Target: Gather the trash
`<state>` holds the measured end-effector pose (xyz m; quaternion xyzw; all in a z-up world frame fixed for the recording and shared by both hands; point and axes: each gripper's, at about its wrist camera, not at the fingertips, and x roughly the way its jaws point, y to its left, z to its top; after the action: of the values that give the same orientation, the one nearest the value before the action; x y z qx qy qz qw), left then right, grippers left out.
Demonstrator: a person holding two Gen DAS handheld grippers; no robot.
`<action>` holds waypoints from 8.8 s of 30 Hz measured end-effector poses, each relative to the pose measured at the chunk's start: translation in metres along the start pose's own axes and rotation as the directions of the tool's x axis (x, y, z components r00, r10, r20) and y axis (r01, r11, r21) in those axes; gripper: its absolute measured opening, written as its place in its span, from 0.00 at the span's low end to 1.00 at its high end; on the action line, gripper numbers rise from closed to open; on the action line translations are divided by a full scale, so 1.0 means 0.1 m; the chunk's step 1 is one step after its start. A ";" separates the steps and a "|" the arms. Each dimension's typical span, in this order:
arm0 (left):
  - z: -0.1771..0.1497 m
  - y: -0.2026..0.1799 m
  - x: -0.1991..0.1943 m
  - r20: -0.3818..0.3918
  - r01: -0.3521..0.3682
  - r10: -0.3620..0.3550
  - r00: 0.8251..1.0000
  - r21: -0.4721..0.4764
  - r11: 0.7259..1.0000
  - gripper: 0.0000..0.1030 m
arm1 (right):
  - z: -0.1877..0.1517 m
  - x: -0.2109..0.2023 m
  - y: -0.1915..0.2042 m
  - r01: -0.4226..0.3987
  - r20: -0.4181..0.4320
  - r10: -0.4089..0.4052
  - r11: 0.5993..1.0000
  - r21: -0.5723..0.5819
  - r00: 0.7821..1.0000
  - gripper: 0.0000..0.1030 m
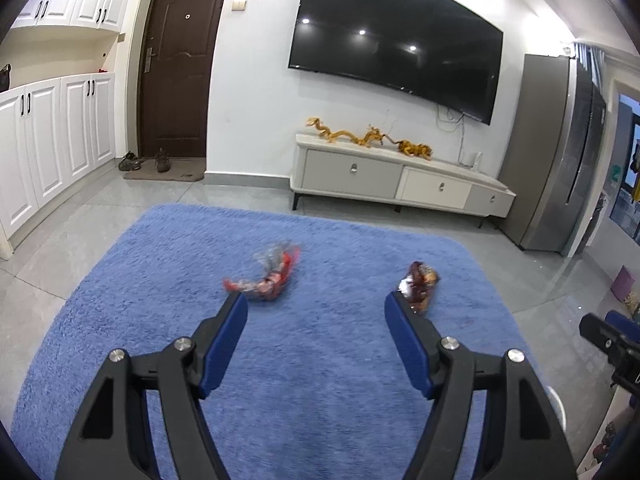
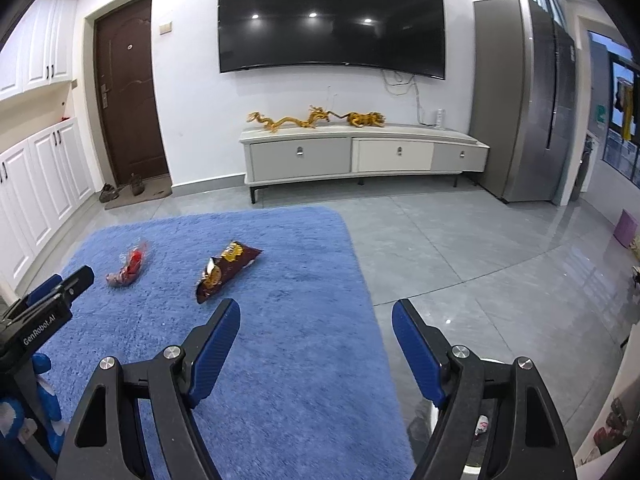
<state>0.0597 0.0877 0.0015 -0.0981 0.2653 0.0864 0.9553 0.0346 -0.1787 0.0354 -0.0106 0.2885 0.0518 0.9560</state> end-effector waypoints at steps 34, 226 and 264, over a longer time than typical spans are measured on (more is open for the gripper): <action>0.27 0.38 1.56 -0.252 0.026 -0.001 0.968 0.098 0.995 0.67 | 0.30 2.05 0.86 -0.208 -0.310 0.208 0.978 0.033 0.928 0.85; -0.36 -1.13 -0.35 -0.059 0.100 -0.091 0.994 0.169 0.980 0.54 | -0.57 -0.59 -0.44 0.136 -0.022 -0.136 0.991 -0.014 0.990 0.75; -0.56 -1.42 -0.58 -0.002 0.125 -0.129 0.992 0.275 0.953 0.61 | -0.68 -0.68 -0.62 0.213 0.025 -0.217 0.971 0.110 0.976 0.78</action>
<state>0.0142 -0.0690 0.0051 0.0191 0.2600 -0.0120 0.9653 -0.0528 -0.2504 0.0159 0.0104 0.2702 -0.0673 0.9604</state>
